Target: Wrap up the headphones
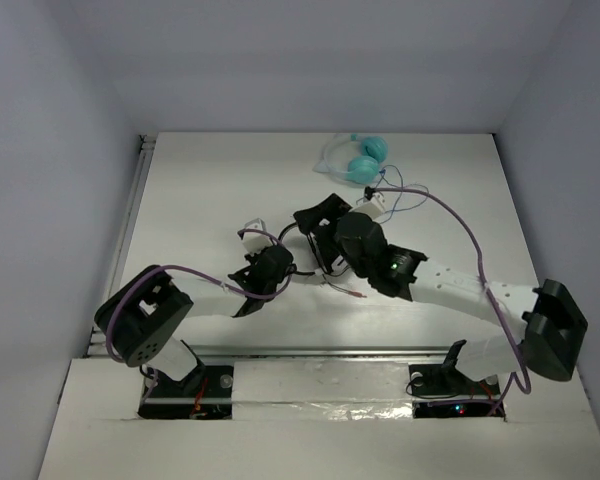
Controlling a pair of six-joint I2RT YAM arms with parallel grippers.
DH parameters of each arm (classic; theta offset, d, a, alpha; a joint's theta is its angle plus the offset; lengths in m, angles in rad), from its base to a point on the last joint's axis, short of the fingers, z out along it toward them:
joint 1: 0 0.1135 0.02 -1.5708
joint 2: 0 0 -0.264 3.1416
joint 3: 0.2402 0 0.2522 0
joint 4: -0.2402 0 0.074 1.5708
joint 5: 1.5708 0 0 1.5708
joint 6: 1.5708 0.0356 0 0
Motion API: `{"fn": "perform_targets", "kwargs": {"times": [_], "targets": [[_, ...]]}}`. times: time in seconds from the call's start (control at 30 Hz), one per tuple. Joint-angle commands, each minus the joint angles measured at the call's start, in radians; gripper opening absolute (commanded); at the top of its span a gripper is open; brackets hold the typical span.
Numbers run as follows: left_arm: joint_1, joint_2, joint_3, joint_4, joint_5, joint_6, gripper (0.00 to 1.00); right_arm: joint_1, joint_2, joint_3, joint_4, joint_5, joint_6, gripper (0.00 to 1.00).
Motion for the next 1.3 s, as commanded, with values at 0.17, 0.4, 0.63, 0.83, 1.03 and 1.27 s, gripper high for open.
{"fn": "perform_targets", "kwargs": {"times": [0.17, 0.4, 0.63, 0.83, 1.03, 1.27], "targets": [[0.02, -0.058, 0.04, -0.1, 0.028, 0.084, 0.0, -0.027, -0.231, -0.052, -0.051, 0.141, -0.159, 0.16], [0.02, -0.17, 0.083, -0.223, 0.013, 0.144, 0.32, -0.027, -0.594, -0.127, -0.141, 0.161, -0.379, 0.0], [0.02, -0.513, 0.115, -0.341, -0.018, 0.27, 0.96, -0.027, -0.869, -0.12, -0.353, 0.194, -0.457, 0.66], [0.03, -0.735, 0.158, -0.409, 0.025, 0.282, 0.99, -0.027, -0.935, -0.08, -0.499, 0.296, -0.422, 1.0], [0.03, -0.794, 0.316, -0.603, 0.01, 0.299, 0.99, -0.027, -0.955, -0.022, -0.586, 0.332, -0.408, 1.0], [0.03, -0.863, 0.386, -0.584, 0.111, 0.411, 0.99, -0.027, -0.966, 0.003, -0.588, 0.362, -0.436, 1.0]]}}
